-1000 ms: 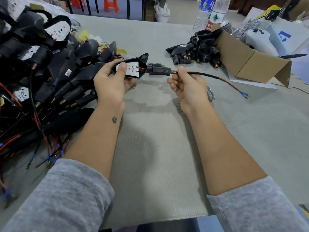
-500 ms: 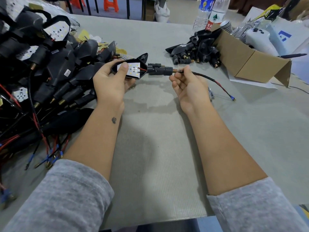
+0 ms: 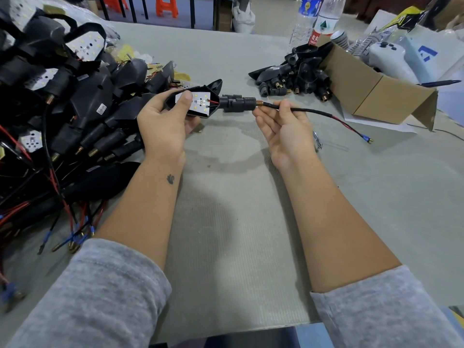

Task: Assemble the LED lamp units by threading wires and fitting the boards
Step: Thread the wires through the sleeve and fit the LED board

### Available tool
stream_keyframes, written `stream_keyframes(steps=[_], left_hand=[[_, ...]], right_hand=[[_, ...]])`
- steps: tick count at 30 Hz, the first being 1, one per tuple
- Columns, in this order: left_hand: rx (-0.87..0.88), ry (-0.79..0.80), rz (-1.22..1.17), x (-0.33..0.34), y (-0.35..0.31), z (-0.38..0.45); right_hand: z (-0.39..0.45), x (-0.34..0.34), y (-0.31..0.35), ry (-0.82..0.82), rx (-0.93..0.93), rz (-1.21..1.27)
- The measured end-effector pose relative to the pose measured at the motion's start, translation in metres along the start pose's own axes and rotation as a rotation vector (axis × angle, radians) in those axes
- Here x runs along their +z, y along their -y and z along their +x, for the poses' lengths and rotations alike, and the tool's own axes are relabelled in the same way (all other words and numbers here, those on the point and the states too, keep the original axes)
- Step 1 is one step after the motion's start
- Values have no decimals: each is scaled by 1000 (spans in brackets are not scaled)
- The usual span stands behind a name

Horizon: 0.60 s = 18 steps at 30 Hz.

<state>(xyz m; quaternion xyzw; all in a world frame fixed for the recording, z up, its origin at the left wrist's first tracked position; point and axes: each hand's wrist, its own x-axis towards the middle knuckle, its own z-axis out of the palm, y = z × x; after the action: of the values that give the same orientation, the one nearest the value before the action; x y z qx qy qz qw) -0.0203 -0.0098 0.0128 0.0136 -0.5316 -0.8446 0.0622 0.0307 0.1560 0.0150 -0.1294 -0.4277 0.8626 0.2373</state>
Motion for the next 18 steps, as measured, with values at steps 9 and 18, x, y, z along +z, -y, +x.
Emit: stream_keyframes(steps=[9, 18], left_hand=[[-44, 11, -63, 1, -1, -2], [-450, 147, -408, 16, -5, -11]], right_hand=[[-1, 0, 1, 19, 1, 57], [-3, 3, 1, 84, 21, 130]])
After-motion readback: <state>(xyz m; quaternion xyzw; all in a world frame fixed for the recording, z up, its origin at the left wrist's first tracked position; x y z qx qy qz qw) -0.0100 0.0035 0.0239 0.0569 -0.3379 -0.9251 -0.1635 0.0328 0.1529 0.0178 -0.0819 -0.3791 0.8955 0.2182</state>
